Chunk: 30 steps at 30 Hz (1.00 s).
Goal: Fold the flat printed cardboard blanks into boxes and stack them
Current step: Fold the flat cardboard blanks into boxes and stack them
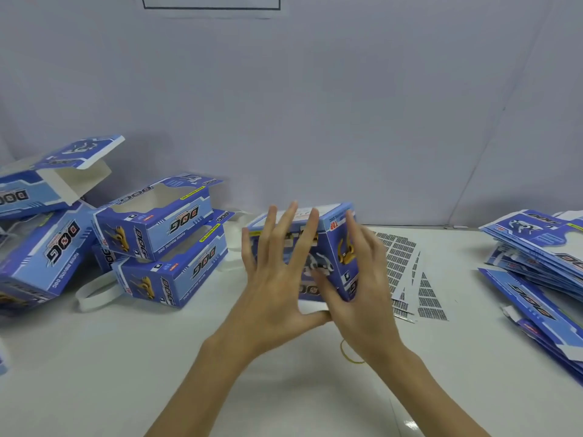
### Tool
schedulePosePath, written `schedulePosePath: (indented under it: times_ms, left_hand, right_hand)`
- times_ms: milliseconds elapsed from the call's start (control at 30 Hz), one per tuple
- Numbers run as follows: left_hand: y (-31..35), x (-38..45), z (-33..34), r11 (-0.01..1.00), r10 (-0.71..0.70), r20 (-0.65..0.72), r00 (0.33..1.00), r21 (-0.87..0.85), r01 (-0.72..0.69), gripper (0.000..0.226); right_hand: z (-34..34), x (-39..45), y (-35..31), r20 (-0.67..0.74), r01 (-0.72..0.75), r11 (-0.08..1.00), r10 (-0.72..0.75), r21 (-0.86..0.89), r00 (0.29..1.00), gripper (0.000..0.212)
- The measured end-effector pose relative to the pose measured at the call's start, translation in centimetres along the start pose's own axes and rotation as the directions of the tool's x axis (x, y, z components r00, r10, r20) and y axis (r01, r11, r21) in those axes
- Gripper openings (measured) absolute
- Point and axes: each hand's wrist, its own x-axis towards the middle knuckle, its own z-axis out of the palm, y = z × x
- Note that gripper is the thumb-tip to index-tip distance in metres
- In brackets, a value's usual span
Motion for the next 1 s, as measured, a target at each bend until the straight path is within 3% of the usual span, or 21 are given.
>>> schedulePosePath:
  times_ms: [67,100,167,200,267,333,400,467,500,567,633,700,767,800,867,1000]
  left_hand:
    - [-0.9,0.1,-1.1,0.939,-0.041,0.074,0.996,-0.337,0.063,0.094]
    - [-1.4,0.1,-1.8,0.832,-0.114,0.102,0.988,-0.534,0.151,0.083]
    - [-2.0,0.4,-2.7,0.466,-0.358,0.163,0.919,-0.822,0.327,0.057]
    - [-2.1,0.7,-3.0,0.297,-0.479,0.224,0.848,-0.868,0.398,0.052]
    - [-2.8,0.9,-3.2,0.098,-0.626,0.357,0.693,-0.846,0.524,0.07]
    - [-3.9,0.5,-3.4,0.006,-0.665,0.475,0.577,-0.768,0.64,0.079]
    - [-5.0,-0.3,-3.4,-0.054,-0.64,0.565,0.521,-0.71,0.702,0.067]
    - [-5.9,-0.8,-2.9,-0.088,-0.675,0.557,0.484,-0.712,0.696,0.064]
    - [-6.1,-0.8,-2.7,-0.095,-0.693,0.538,0.479,-0.727,0.68,0.065]
    - [-6.1,-0.6,-2.5,-0.144,-0.665,0.515,0.541,-0.799,0.584,0.073]
    - [-6.1,-0.8,-2.2,-0.169,-0.591,0.481,0.647,-0.859,0.484,0.08]
    - [-5.6,-1.2,-1.7,-0.112,-0.539,0.469,0.699,-0.863,0.492,0.077]
    - [-4.9,-1.5,-1.1,-0.025,-0.478,0.479,0.736,-0.845,0.533,0.074]
    - [-4.5,-1.5,-0.8,0.03,-0.437,0.473,0.765,-0.842,0.538,0.078]
    - [-4.0,-1.5,-0.4,0.1,-0.361,0.468,0.806,-0.84,0.533,0.084]
    - [-3.7,-1.4,-0.6,0.17,-0.393,0.427,0.815,-0.837,0.52,0.079]
  right_hand:
    - [-1.1,0.8,0.7,-0.086,0.083,0.992,-0.091,-0.093,0.992,0.095]
    - [-1.6,1.0,1.0,-0.095,0.123,0.979,-0.139,-0.16,0.986,0.097]
    - [-2.1,0.8,1.6,-0.031,0.261,0.914,-0.285,-0.312,0.958,0.097]
    - [-1.9,0.5,1.8,0.042,0.355,0.861,-0.366,-0.365,0.93,0.096]
    - [-1.1,0.0,1.8,0.217,0.525,0.758,-0.479,-0.387,0.851,0.088]
    - [0.2,-0.6,1.4,0.353,0.635,0.688,-0.531,-0.35,0.77,0.075]
    - [1.3,-1.5,0.9,0.45,0.683,0.674,-0.536,-0.282,0.715,0.068]
    - [1.8,-2.1,0.4,0.48,0.627,0.759,-0.49,-0.175,0.728,0.07]
    - [1.8,-2.1,0.1,0.447,0.556,0.821,-0.452,-0.131,0.772,0.07]
    - [1.6,-1.8,-0.4,0.273,0.354,0.929,-0.316,-0.105,0.909,0.067]
    - [1.1,-0.8,-0.4,0.077,0.069,0.996,-0.064,-0.055,0.995,0.071]
    - [-0.1,0.4,-0.6,0.067,-0.241,0.963,0.234,0.122,0.97,0.083]
    - [-1.1,1.0,-0.7,0.238,-0.47,0.817,0.409,0.334,0.881,0.088]
    - [-1.4,1.1,-0.6,0.294,-0.509,0.768,0.42,0.389,0.858,0.086]
    - [-1.4,1.0,-0.6,0.301,-0.478,0.783,0.381,0.397,0.874,0.079]
    - [-0.7,0.7,-1.0,0.259,-0.43,0.797,0.348,0.424,0.901,0.067]
